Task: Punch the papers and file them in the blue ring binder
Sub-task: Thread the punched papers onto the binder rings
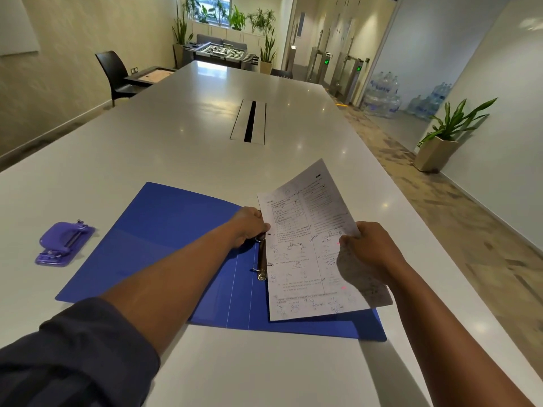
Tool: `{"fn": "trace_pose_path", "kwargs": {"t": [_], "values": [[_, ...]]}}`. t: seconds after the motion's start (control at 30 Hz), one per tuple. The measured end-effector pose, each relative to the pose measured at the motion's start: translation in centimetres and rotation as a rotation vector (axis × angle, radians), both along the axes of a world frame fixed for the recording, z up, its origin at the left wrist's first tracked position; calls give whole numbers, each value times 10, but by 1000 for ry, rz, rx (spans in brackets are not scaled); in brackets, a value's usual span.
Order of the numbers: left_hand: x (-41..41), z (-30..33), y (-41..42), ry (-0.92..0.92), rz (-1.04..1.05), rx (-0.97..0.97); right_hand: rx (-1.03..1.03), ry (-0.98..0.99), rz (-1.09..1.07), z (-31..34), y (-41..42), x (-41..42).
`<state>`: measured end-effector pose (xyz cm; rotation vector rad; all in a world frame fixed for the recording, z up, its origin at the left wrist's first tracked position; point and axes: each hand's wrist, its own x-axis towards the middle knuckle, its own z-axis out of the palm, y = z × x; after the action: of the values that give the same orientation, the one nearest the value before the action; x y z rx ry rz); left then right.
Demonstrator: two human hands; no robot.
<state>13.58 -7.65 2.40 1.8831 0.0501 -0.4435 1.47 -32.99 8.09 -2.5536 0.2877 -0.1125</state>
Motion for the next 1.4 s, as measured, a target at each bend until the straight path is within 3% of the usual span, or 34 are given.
{"fn": "trace_pose_path", "kwargs": {"t": [0.2,0.47,0.63,0.83,0.97,1.13,1.2,1.33,1.4], "values": [[2,-1,-6,-27,3,85,-12,53,-25,-2,-3,1],[-2,-11,0,-85,24,23,62,118,-86,-23,-4,-5],[-14,-15,10,-220,-76,4,172,121,-98,-37,-4,-9],[-27,-12,25,-137,-270,-20,218,105,-108,-54,-7,-8],[-37,-9,38,-108,-424,26,117,86,-144,-62,-9,-10],[-47,-8,52,-155,-486,116,-194,162,-199,-60,8,-15],[-51,-10,57,-167,-477,170,-207,101,-148,-60,25,-17],[-64,-14,60,-232,-410,200,56,-41,87,-63,66,-20],[-71,-18,60,-299,-359,197,89,-78,166,-65,84,-22]]}}
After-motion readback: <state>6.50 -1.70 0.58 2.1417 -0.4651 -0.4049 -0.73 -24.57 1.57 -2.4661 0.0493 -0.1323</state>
